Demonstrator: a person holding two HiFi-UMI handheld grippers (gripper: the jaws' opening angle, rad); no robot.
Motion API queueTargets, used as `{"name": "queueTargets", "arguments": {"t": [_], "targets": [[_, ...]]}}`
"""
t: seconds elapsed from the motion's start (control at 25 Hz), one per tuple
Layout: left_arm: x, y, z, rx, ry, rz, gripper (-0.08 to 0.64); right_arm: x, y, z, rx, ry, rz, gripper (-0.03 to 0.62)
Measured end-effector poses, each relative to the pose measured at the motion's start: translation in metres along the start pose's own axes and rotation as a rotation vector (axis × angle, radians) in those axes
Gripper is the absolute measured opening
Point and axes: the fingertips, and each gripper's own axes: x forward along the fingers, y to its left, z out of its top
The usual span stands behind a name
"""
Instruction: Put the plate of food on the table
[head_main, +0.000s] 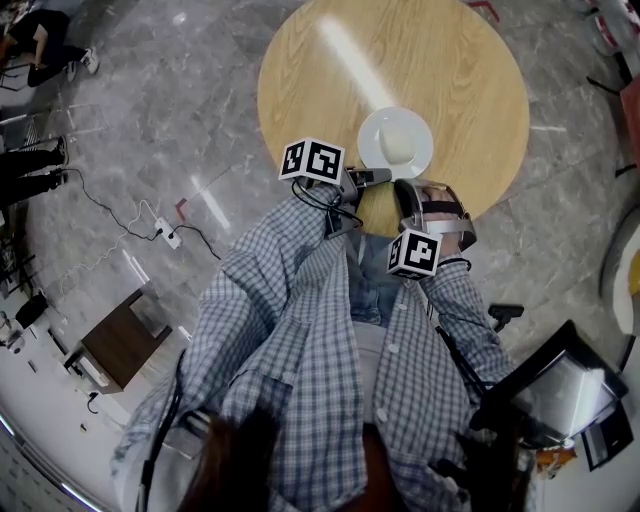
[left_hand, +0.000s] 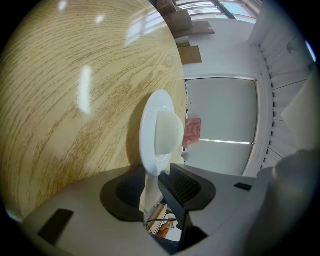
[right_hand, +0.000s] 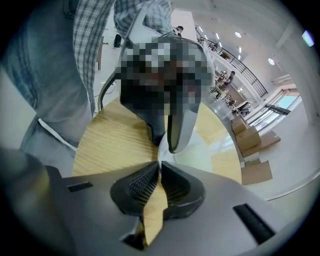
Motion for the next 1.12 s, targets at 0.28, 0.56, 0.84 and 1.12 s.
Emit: {"name": "queueTargets", "arguments": {"t": [0.28,0.56,0.84,1.12], "targets": [[-0.001,0.003,-0.006,0.026,0.040,0.020,0.160,0.002,-0.011,-0.005,0.083,0.026,-0.035,0.006],[-0.003,0.005,-0.005,0.022,0.024,0.019,0.158,0.006,-0.014,-0.012,0.112,0.041,-0.025,0.006],[-0.014,-0.013,-0.003,0.159,-0.012,-0.020,0.048,-0.011,-0.028,-0.012,0.358,-0.016,-0.039,0.006],[-0.028,-0.026,0.000,0.341,-0.063,0.056,0.008,-0.038,-0.057,-0.007,0.773,-0.154,-0.065,0.006]]}}
